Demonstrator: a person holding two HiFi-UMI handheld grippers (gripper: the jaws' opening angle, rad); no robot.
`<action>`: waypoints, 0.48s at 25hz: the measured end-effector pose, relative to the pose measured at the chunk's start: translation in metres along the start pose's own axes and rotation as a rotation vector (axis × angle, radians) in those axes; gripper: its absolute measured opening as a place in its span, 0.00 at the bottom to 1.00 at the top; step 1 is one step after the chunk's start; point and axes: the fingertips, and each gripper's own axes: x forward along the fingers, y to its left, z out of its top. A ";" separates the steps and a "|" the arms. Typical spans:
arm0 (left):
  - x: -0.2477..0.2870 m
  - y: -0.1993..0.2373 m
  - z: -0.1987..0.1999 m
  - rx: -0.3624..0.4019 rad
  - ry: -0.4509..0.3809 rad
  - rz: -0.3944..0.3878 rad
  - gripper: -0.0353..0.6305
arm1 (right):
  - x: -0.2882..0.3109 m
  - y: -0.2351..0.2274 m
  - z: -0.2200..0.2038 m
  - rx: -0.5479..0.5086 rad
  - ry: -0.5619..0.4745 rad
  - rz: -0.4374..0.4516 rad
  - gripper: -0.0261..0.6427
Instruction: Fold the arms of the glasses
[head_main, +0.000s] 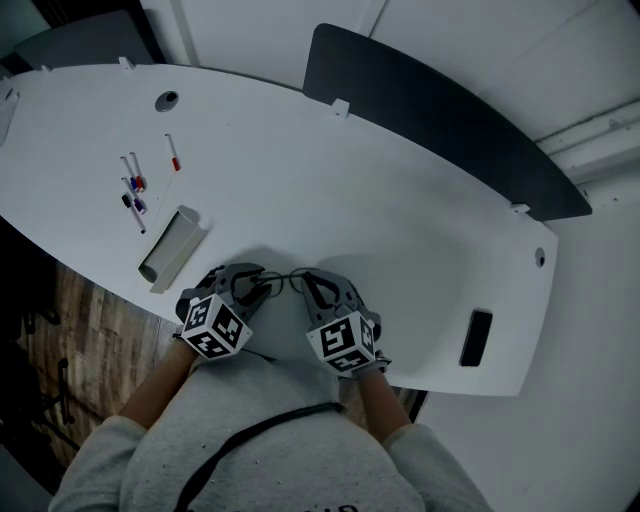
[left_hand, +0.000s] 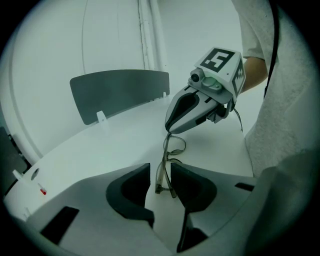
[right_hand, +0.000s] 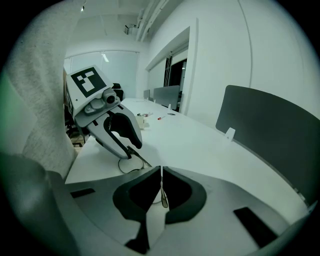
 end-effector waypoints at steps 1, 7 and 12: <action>-0.002 0.000 0.001 -0.006 -0.007 0.004 0.26 | -0.002 -0.001 0.002 0.005 -0.008 -0.004 0.08; -0.012 -0.001 0.002 -0.033 -0.027 0.043 0.26 | -0.015 -0.008 0.010 0.077 -0.075 -0.024 0.08; -0.025 -0.003 0.007 -0.095 -0.075 0.090 0.25 | -0.033 -0.005 0.014 0.146 -0.131 -0.025 0.08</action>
